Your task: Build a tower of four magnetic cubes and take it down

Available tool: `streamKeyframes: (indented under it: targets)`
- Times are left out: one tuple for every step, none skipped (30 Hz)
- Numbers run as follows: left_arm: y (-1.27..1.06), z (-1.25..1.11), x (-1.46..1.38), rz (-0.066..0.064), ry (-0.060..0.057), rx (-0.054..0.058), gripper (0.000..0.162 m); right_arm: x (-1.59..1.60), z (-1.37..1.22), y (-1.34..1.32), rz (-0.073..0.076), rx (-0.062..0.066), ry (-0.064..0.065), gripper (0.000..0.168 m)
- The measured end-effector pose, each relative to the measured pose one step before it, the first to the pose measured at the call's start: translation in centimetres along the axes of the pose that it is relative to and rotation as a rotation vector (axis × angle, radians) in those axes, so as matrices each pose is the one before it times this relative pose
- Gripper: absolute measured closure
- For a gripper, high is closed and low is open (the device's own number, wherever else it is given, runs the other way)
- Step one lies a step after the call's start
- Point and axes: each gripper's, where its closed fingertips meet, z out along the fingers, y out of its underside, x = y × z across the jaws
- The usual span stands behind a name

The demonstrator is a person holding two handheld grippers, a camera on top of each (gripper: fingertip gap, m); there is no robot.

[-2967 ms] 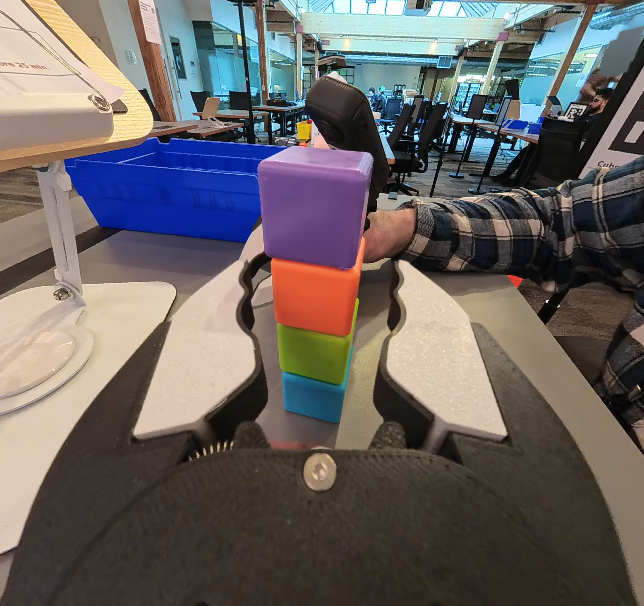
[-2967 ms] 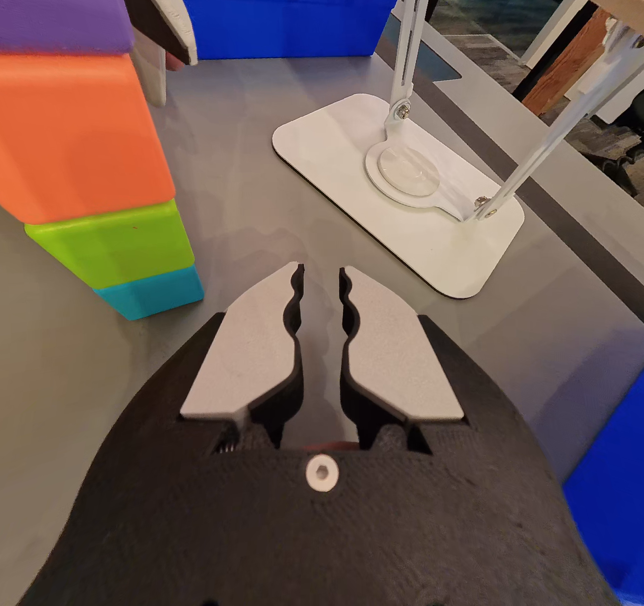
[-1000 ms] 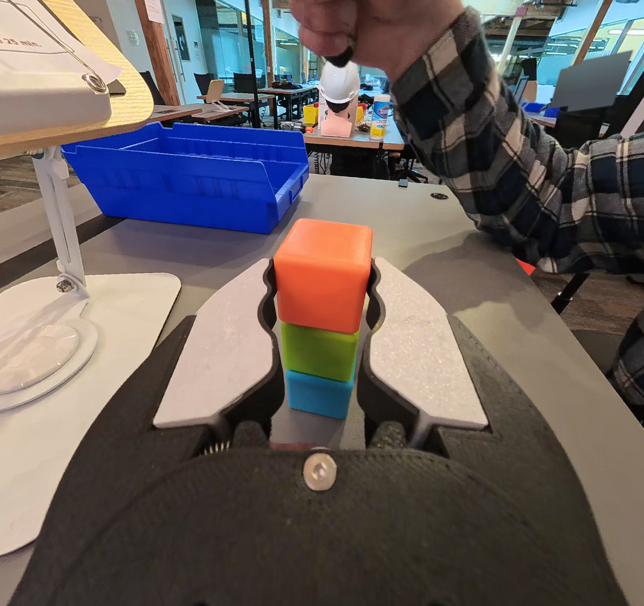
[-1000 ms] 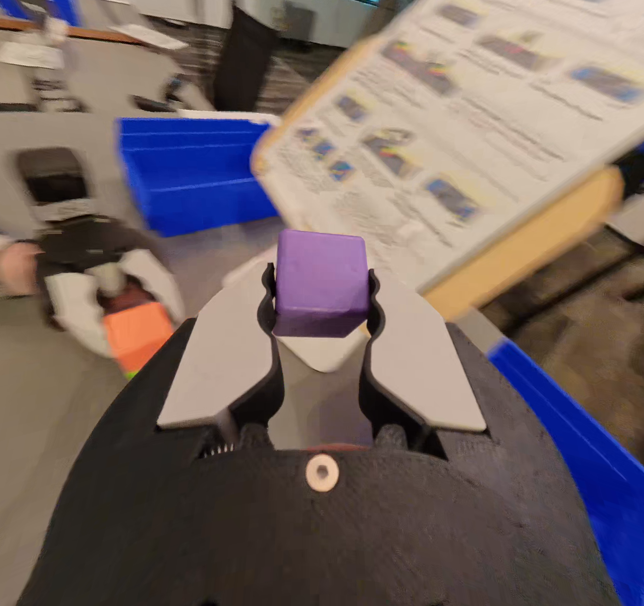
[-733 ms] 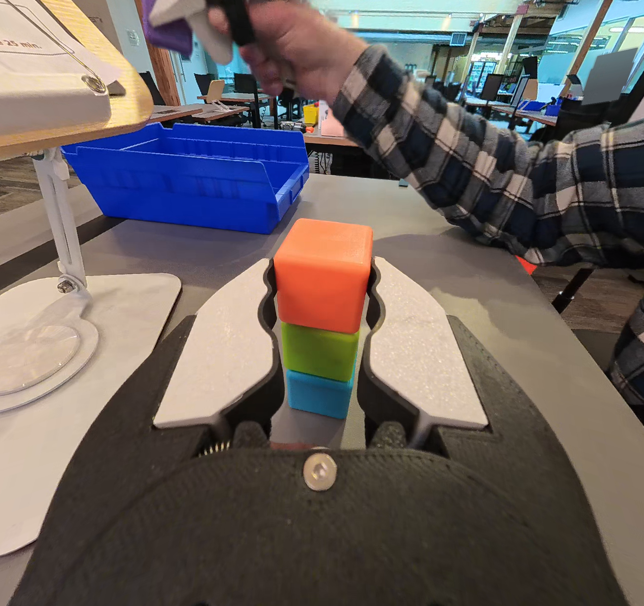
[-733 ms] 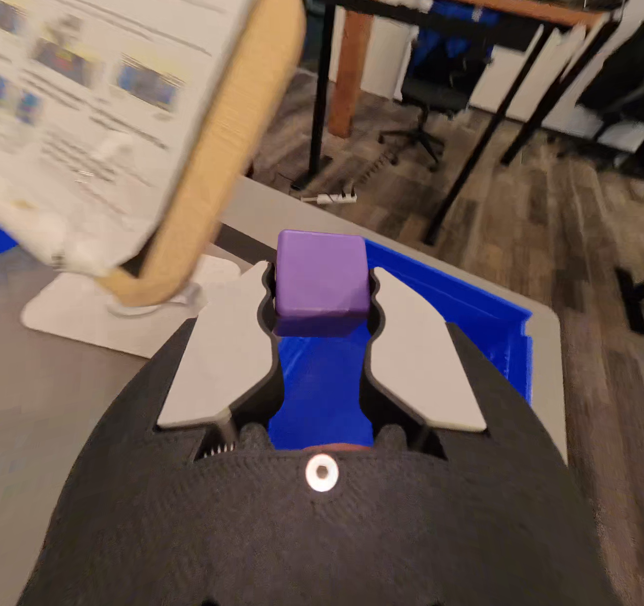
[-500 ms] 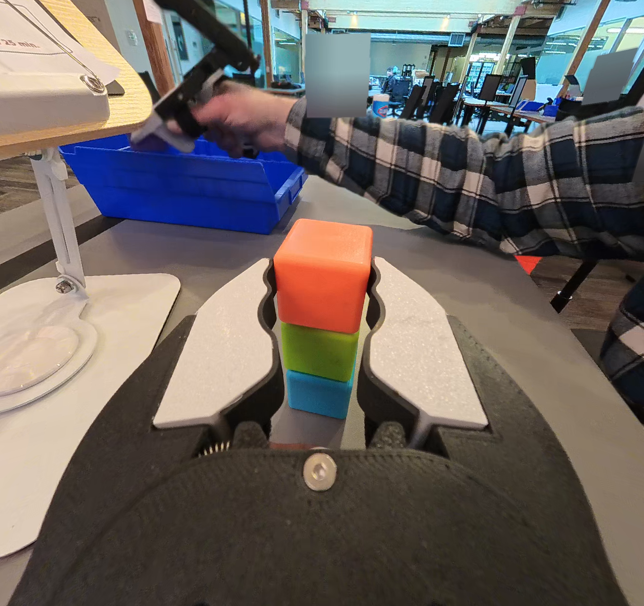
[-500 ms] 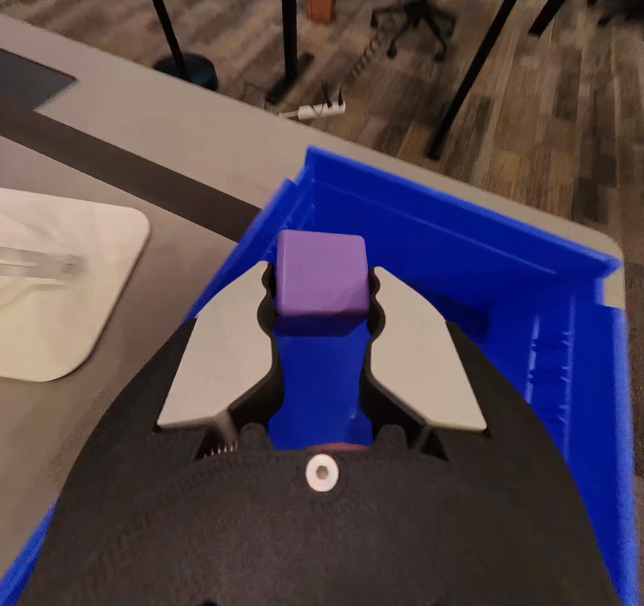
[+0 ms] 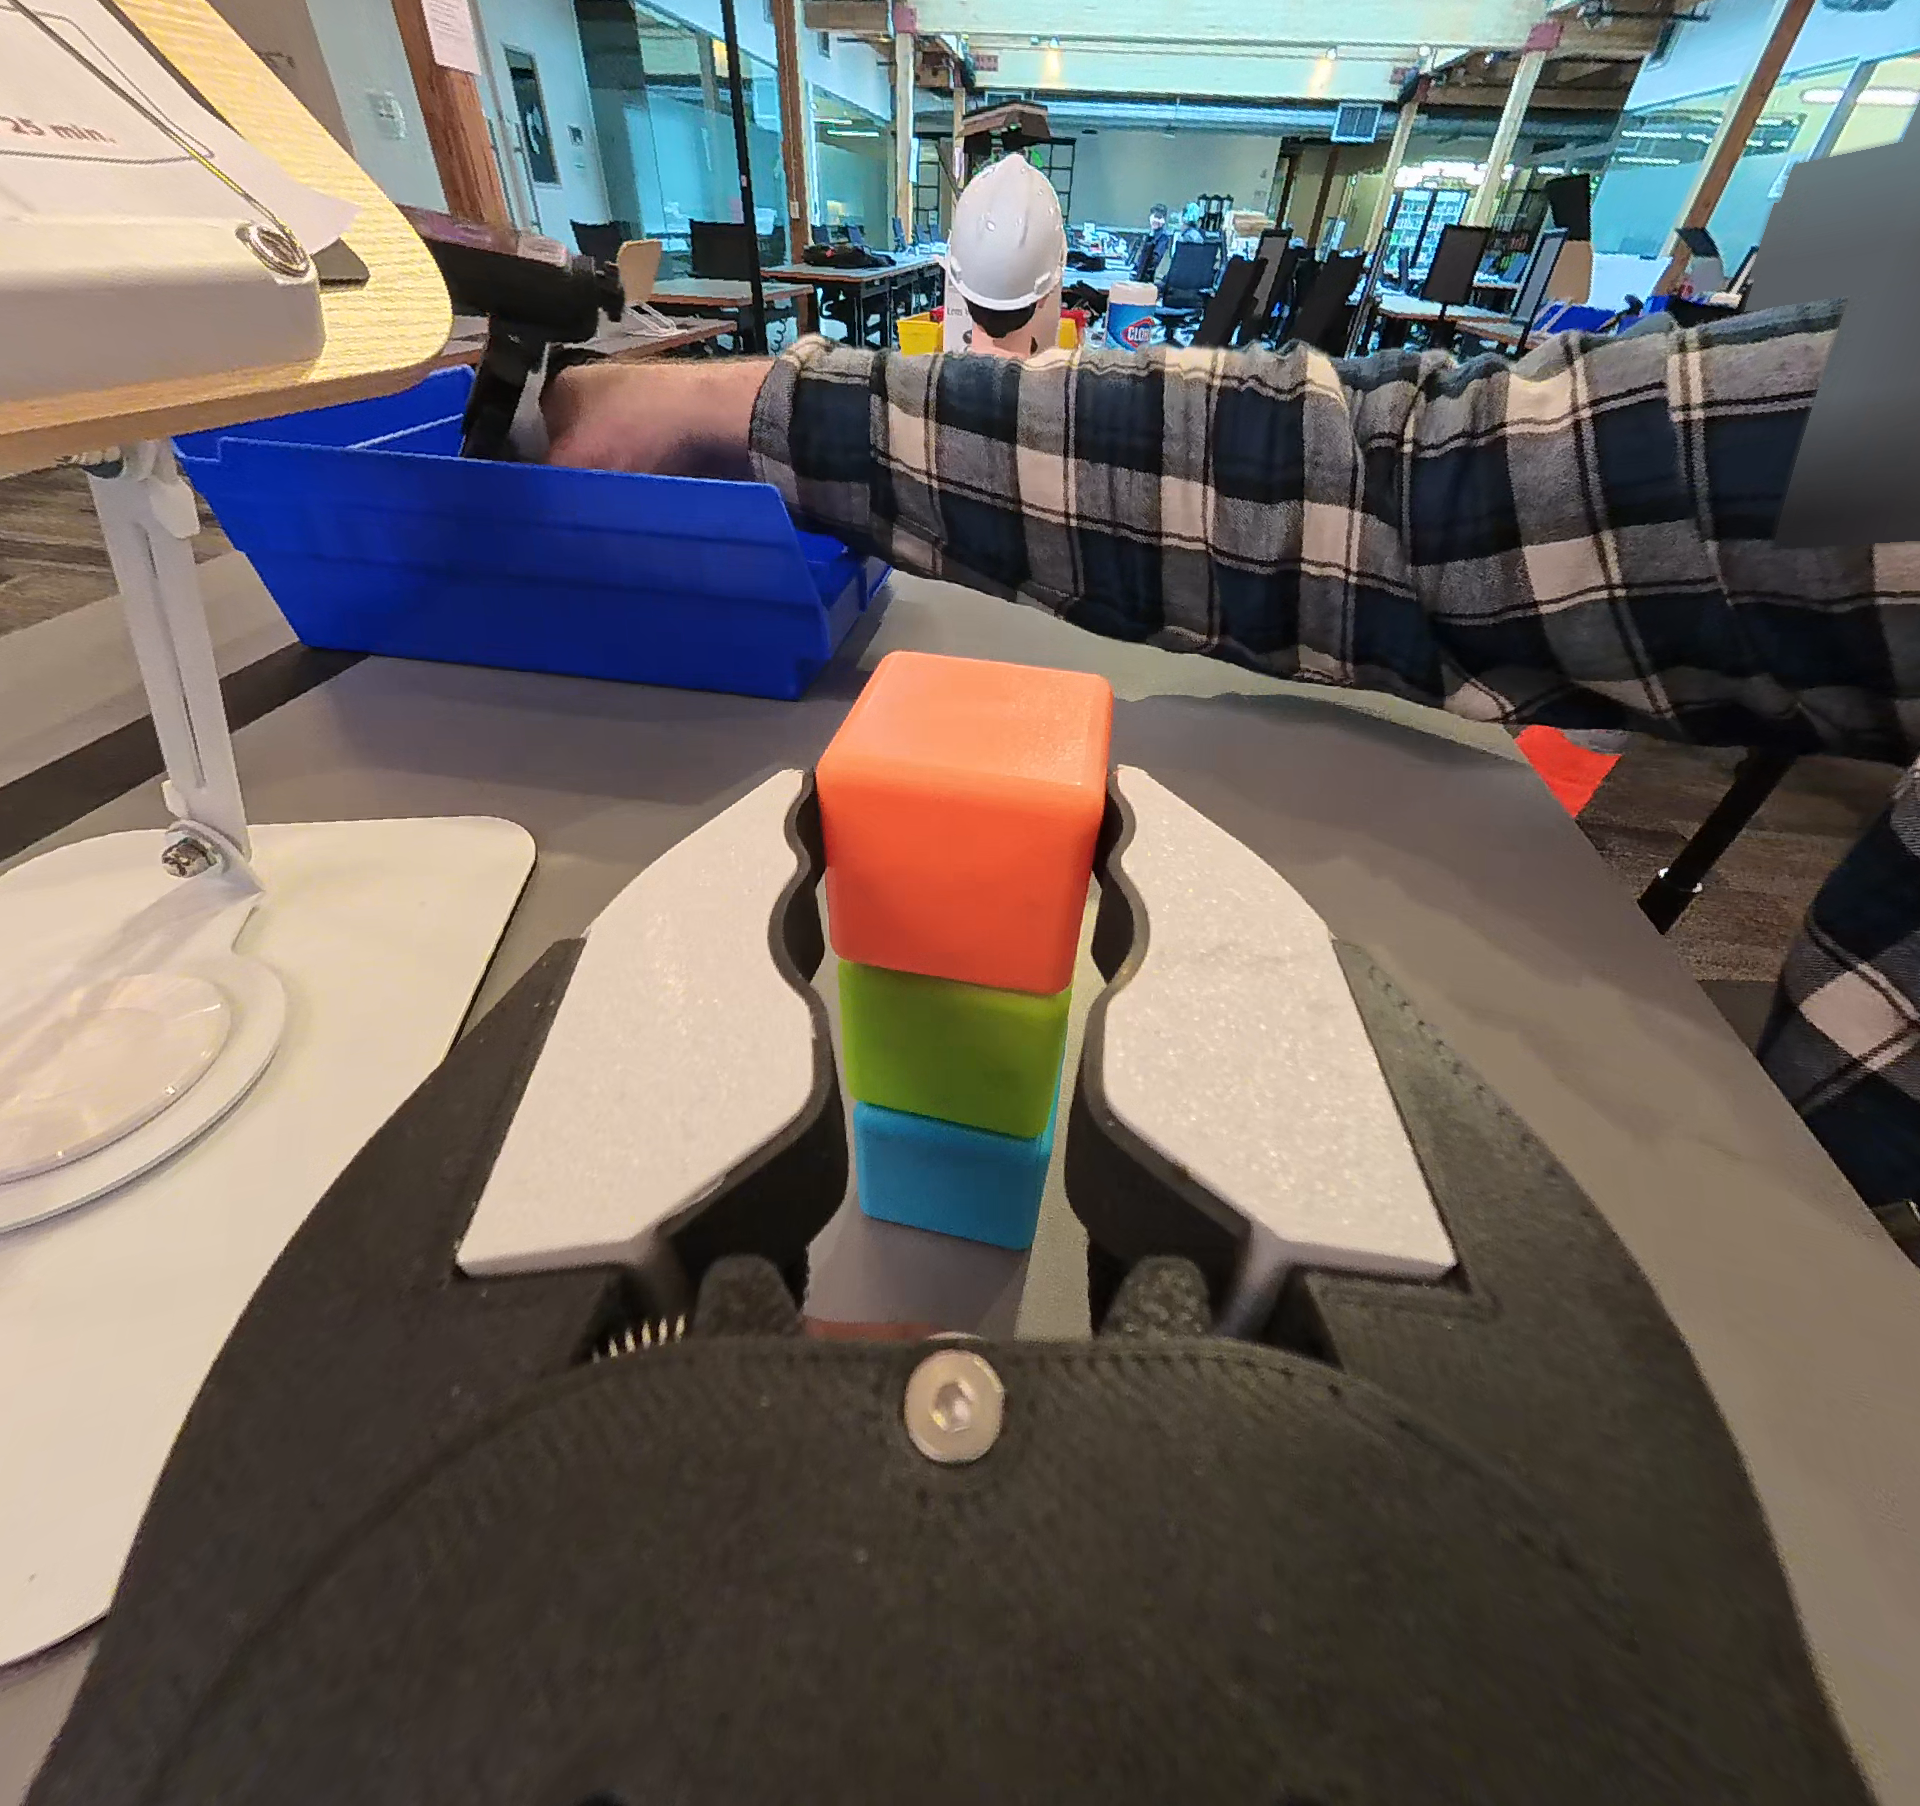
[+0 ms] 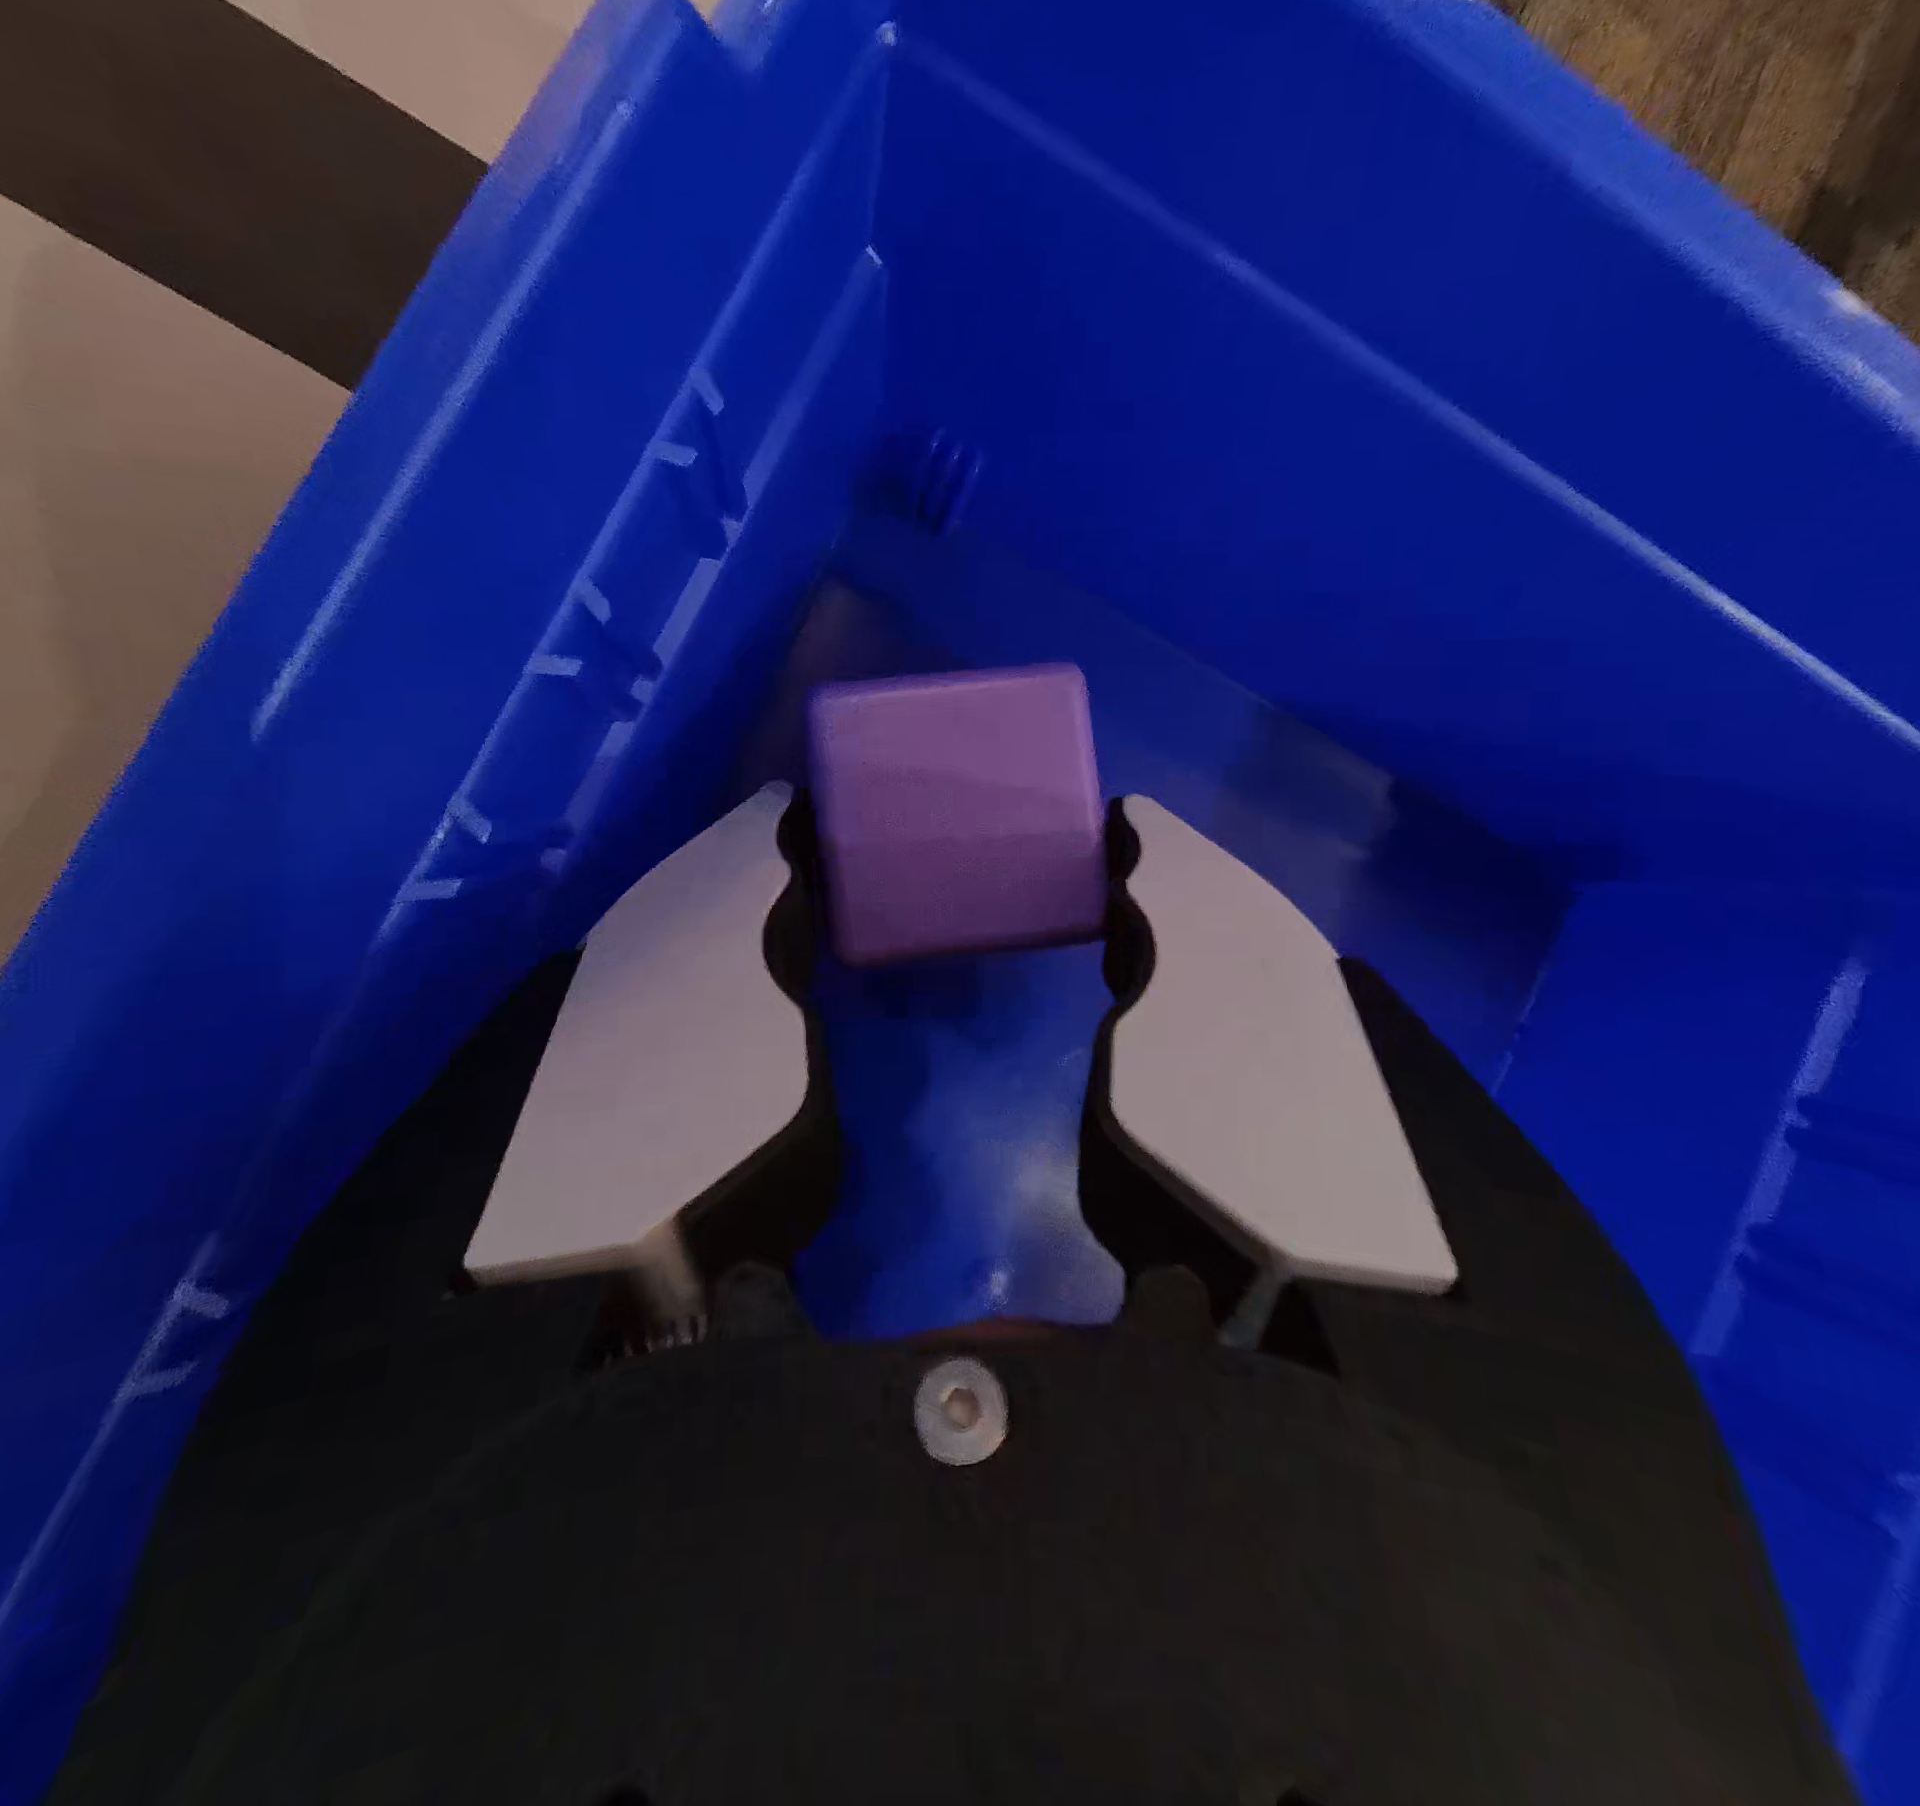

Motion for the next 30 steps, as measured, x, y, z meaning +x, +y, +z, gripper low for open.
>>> streamKeyframes:
  targets:
    - [-0.003, -0.005, 0.000, 0.0005, -0.0005, -0.0005, 0.112, 0.239, -0.217, -0.034, -0.0154, 0.0020, 0.0210, 0.103]
    - [0.000, -0.009, -0.010, -0.0001, 0.0000, 0.0000, 0.112, 0.144, -0.379, -0.096, -0.0023, 0.0096, 0.0062, 0.099]
    - [0.002, -0.004, 0.001, -0.0003, 0.0000, 0.0007, 0.112, 0.167, -0.495, -0.224, 0.0112, 0.0205, -0.0026, 0.096]
    - [-0.009, -0.004, -0.006, -0.0005, 0.0001, 0.0007, 0.112, 0.320, -0.596, -0.248, 0.0156, 0.0242, 0.0007, 0.093]
    - [-0.001, 0.001, 0.005, -0.0001, 0.0003, 0.0001, 0.112, 0.366, -0.703, -0.178, 0.0126, 0.0198, 0.0018, 0.091]
    - [-0.006, 0.004, -0.001, 0.0003, 0.0001, 0.0005, 0.112, 0.333, -0.790, -0.193, 0.0083, 0.0209, 0.0004, 0.092]
    - [-0.002, -0.006, 0.007, 0.0005, 0.0002, 0.0019, 0.112, 0.290, -0.892, -0.214, 0.0021, 0.0223, 0.0017, 0.094]
    - [-0.007, -0.009, 0.001, 0.0001, 0.0010, 0.0014, 0.112, 0.270, -0.957, -0.228, -0.0023, 0.0230, 0.0046, 0.098]
    - [0.006, -0.010, 0.017, 0.0011, 0.0011, -0.0012, 0.112, 0.196, -0.973, -0.259, 0.0019, 0.0256, 0.0028, 0.099]
    - [0.001, -0.013, 0.013, 0.0007, 0.0013, -0.0016, 0.112, 0.086, -0.947, -0.242, 0.0070, 0.0256, -0.0034, 0.099]
    - [-0.010, -0.005, -0.010, -0.0019, 0.0006, 0.0016, 0.112, 0.004, -0.899, -0.198, 0.0078, 0.0223, -0.0062, 0.099]
    - [-0.010, -0.012, 0.011, -0.0016, -0.0005, 0.0025, 0.112, -0.021, -0.854, -0.200, 0.0062, 0.0227, -0.0047, 0.101]
    - [0.001, 0.011, 0.083, -0.0011, 0.0031, -0.0032, 0.112, -0.113, -0.821, -0.238, 0.0027, 0.0241, -0.0052, 0.101]
    - [-0.005, 0.033, 0.138, 0.0002, 0.0062, -0.0052, 0.112, -0.230, -0.774, -0.170, -0.0035, 0.0178, -0.0071, 0.103]
    - [-0.024, 0.034, 0.003, 0.0003, -0.0058, 0.0028, 0.112, -0.292, -0.732, -0.129, -0.0089, 0.0133, -0.0044, 0.105]
    - [-0.045, 0.021, 0.021, -0.0013, -0.0019, 0.0060, 0.112, -0.291, -0.691, -0.165, -0.0094, 0.0137, -0.0004, 0.106]
    - [-0.081, -0.004, 0.094, -0.0073, 0.0080, 0.0046, 0.107, -0.341, -0.702, -0.197, -0.0072, 0.0150, -0.0018, 0.106]
    - [-0.099, -0.085, -0.003, -0.0035, 0.0027, 0.0008, 0.102, -0.424, -0.746, -0.290, -0.0032, 0.0200, -0.0068, 0.106]
    - [-0.259, -0.158, -0.144, 0.0002, -0.0088, 0.0085, 0.096, -0.510, -0.764, -0.454, 0.0002, 0.0294, -0.0121, 0.106]
    - [-0.323, -0.247, -0.023, 0.0003, 0.0004, 0.0114, 0.094, -0.529, -0.761, -0.478, 0.0031, 0.0298, -0.0132, 0.107]
    - [-0.196, -0.289, -0.021, 0.0012, 0.0008, -0.0002, 0.093, -0.473, -0.746, -0.436, -0.0003, 0.0253, -0.0086, 0.107]
    - [0.095, -0.268, -0.141, 0.0002, -0.0077, -0.0211, 0.089, -0.363, -0.737, -0.383, -0.0081, 0.0206, 0.0002, 0.107]
    - [0.432, -0.231, 0.075, 0.0003, 0.0077, -0.0379, 0.087, -0.284, -0.752, -0.383, -0.0122, 0.0187, 0.0057, 0.106]
    - [0.737, -0.130, 0.205, 0.0048, 0.0136, -0.0447, 0.088, -0.332, -0.733, -0.384, -0.0123, 0.0165, 0.0013, 0.107]
    - [1.115, 0.041, 0.078, 0.0049, 0.0024, -0.0629, 0.088, -0.431, -0.692, -0.390, -0.0108, 0.0151, -0.0053, 0.107]
    - [0.930, 0.132, -0.133, 0.0152, -0.0150, -0.0494, 0.087, -0.449, -0.631, -0.441, -0.0097, 0.0182, -0.0065, 0.108]
    - [0.790, 0.224, -0.401, 0.0213, -0.0351, -0.0423, 0.087, -0.457, -0.533, -0.466, -0.0108, 0.0182, -0.0057, 0.109]
    - [0.731, 0.379, -0.063, 0.0050, -0.0082, -0.0450, 0.086, -0.446, -0.398, -0.386, -0.0135, 0.0103, -0.0051, 0.110]
    - [0.383, 0.399, 0.434, -0.0290, 0.0335, -0.0245, 0.081, -0.374, -0.295, -0.272, -0.0132, 0.0018, -0.0034, 0.109]
    - [0.142, 0.351, 0.081, -0.0364, 0.0123, -0.0103, 0.081, -0.326, -0.225, -0.253, -0.0110, 0.0015, -0.0017, 0.109]
